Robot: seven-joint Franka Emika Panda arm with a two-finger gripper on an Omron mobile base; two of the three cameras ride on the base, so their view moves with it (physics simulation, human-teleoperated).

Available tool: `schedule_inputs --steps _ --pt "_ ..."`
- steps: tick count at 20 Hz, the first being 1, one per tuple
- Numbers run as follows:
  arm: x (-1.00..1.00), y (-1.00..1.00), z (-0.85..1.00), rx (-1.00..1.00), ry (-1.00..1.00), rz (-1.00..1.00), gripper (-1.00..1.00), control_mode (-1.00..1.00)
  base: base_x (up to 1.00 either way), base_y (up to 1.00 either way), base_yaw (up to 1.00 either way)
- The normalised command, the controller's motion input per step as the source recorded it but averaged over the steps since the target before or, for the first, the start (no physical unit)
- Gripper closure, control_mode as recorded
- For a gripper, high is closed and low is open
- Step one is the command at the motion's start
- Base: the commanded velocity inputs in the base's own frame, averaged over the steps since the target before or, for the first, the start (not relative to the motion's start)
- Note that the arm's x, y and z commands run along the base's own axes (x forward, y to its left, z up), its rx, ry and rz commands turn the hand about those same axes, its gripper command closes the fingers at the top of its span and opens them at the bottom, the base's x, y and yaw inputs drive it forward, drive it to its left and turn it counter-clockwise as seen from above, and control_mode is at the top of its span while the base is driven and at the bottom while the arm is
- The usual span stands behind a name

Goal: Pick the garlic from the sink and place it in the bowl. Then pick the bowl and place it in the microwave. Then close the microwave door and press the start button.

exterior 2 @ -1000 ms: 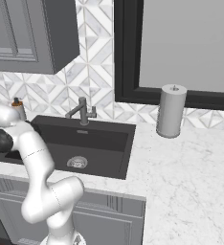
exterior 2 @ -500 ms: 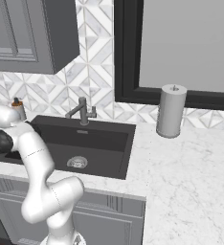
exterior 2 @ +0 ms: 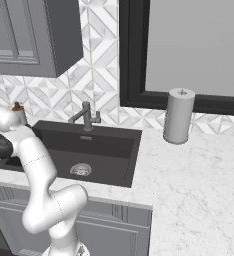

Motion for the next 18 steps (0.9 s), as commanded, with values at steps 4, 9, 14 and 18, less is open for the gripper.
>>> schedule_inputs --steps 4,9,14,18 --pt "-0.26 -0.58 0.35 0.07 0.0 0.0 -1.0 -1.0 0.0 0.0 0.0" --pt "-0.39 -0.73 0.16 0.08 -0.02 0.03 -1.0 -1.0 0.0 0.0 0.0" --pt "-0.09 -0.28 -0.03 0.06 -0.03 0.07 -1.0 -1.0 0.0 0.0 0.0" --pt "0.06 -0.2 -0.05 0.03 0.0 0.07 -1.0 -1.0 0.0 0.0 0.0"
